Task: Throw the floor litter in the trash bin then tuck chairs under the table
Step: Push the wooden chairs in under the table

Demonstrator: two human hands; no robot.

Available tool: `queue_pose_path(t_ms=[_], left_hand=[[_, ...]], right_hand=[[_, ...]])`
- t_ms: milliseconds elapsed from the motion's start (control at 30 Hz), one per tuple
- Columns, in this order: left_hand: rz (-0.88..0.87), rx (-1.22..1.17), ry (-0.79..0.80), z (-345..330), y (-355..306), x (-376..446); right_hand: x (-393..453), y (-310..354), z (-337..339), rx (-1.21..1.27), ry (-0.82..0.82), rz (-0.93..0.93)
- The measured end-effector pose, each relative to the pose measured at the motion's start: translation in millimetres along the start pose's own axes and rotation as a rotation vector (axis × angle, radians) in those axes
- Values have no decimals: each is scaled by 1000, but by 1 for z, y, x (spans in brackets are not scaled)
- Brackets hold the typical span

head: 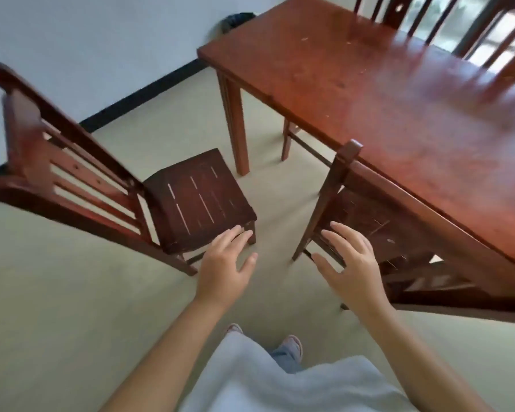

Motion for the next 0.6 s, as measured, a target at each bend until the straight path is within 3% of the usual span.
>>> queue_pose_path(t_ms=[167, 267, 433, 600], left_hand=[[376, 19, -65, 39, 117, -97], [552, 15, -114, 60, 170, -157], [770, -32, -258, 102, 247, -242], [847, -16, -336, 132, 307, -293]], right_hand=[[-6, 46, -94, 67, 361, 40], [-16, 107, -160, 123, 538, 155], [-58, 219, -257, 223, 732, 380], [-91, 270, -323, 217, 852, 430]])
Point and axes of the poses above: each hand's wrist, its own x-axis towards the middle knuckle, its own z-axis out of the back of the hand, y = z × x, the point moved 9 cm from there along x, towards the middle knuckle, and after that the axes turned 8 degrees about x, right-handed, at the moved point
